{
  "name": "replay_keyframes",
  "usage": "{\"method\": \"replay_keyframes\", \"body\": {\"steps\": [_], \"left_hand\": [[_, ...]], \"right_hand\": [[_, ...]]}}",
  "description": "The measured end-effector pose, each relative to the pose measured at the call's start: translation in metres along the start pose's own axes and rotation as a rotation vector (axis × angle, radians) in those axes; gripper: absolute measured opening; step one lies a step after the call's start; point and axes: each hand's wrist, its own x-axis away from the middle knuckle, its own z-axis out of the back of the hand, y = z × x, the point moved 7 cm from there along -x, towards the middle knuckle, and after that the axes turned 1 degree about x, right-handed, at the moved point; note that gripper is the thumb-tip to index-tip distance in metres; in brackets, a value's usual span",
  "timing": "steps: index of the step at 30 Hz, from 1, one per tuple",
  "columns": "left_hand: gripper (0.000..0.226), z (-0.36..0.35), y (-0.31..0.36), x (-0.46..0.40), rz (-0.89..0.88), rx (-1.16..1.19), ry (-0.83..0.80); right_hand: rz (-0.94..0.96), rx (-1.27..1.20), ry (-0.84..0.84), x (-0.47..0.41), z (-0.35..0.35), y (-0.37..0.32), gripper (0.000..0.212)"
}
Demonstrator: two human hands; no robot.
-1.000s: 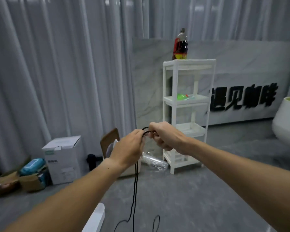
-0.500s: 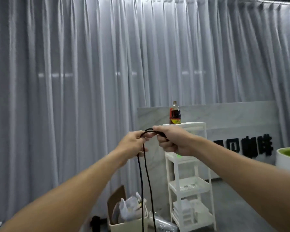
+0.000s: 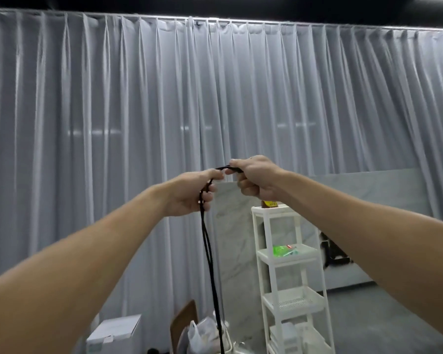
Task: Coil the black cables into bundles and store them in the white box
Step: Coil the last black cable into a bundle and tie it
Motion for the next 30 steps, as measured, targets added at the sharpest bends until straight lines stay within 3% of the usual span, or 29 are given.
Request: {"method": "replay_keyframes", "body": {"steps": [6, 9, 13, 17, 24, 27, 30], "left_hand": [[0.025, 0.005, 0.047, 0.005, -0.184, -0.126, 0.051], [0.024, 0.009, 0.059, 0.003, -0.197, -0.202, 0.141], [0.023, 0.012, 0.065, -0.002, -0.172, -0.287, 0.200], [0.022, 0.004, 0.063, -0.007, -0.162, -0.357, 0.172], [0.020, -0.009, 0.053, -0.012, -0.206, -0.242, 0.132], [0.024, -0.010, 0.043, -0.012, -0.173, -0.211, 0.122], [0.024, -0.005, 0.035, -0.011, -0.148, -0.280, 0.161]], "right_hand": [[0.114, 0.018, -0.035, -0.005, 0.007, -0.043, 0.033], [0.156, 0.199, -0.066, -0.004, 0.010, -0.055, 0.029], [0.208, 0.460, -0.120, 0.000, 0.013, -0.061, 0.042], [0.269, 0.630, -0.139, 0.003, 0.017, -0.059, 0.029], [0.392, 0.819, 0.015, -0.002, 0.027, -0.066, 0.034], [0.374, 0.928, 0.028, -0.004, 0.025, -0.061, 0.039], [0.232, 0.966, -0.033, -0.008, 0.023, -0.045, 0.039]]}}
